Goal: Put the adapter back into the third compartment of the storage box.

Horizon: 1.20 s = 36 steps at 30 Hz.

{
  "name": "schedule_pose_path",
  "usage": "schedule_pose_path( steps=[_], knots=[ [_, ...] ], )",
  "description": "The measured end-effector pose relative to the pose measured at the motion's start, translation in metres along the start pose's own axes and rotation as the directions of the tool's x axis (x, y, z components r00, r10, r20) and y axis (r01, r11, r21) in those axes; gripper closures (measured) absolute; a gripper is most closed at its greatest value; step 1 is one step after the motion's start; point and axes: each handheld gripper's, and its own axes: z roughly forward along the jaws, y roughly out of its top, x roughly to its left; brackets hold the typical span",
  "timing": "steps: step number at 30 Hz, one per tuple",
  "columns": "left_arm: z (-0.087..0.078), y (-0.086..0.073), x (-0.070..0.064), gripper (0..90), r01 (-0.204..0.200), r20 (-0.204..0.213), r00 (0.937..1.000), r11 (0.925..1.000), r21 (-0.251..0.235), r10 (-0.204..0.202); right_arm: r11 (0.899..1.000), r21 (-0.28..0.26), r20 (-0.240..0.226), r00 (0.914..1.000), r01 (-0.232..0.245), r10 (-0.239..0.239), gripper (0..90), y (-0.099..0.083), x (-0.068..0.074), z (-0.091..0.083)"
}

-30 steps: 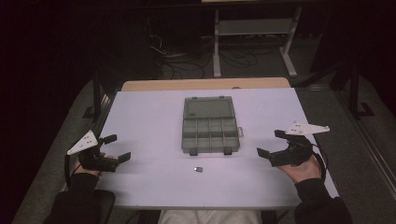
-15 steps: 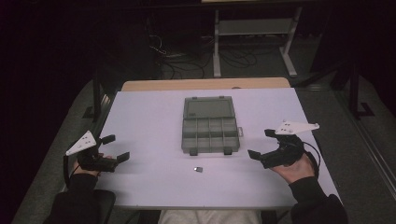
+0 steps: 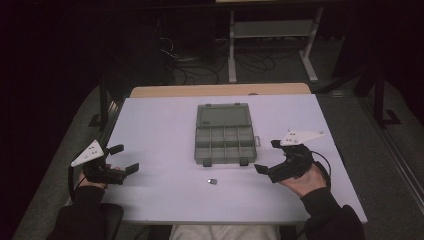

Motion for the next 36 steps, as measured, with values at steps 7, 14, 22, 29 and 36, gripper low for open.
schedule_pose_path(
  steps=[7,14,22,29,36],
  knots=[
    [0.000,0.000,0.000,0.0,-0.001,0.000,1.0000,1.0000,0.002,0.001,0.999,0.030,-0.032,0.9993,0.023,-0.022,0.0,0.007,0.006,0.014],
    [0.000,0.000,0.000,0.0,-0.002,0.002,1.0000,1.0000,0.005,0.002,0.998,0.047,-0.052,0.9979,0.041,-0.039,0.0,0.011,0.011,0.024],
    [0.001,0.000,0.000,0.0,-0.003,0.002,1.0000,1.0000,0.005,0.003,0.996,0.072,-0.074,0.9957,0.061,-0.055,0.0,0.016,0.015,0.033],
    [0.001,0.000,0.000,0.0,-0.003,0.002,1.0000,1.0000,0.004,0.003,0.993,0.090,-0.092,0.9935,0.075,-0.067,0.0,0.021,0.021,0.044],
    [0.001,0.000,0.000,0.0,-0.002,0.001,1.0000,1.0000,0.005,0.002,0.990,0.107,-0.116,0.9899,0.094,-0.082,0.0,0.024,0.026,0.055]
  ],
)
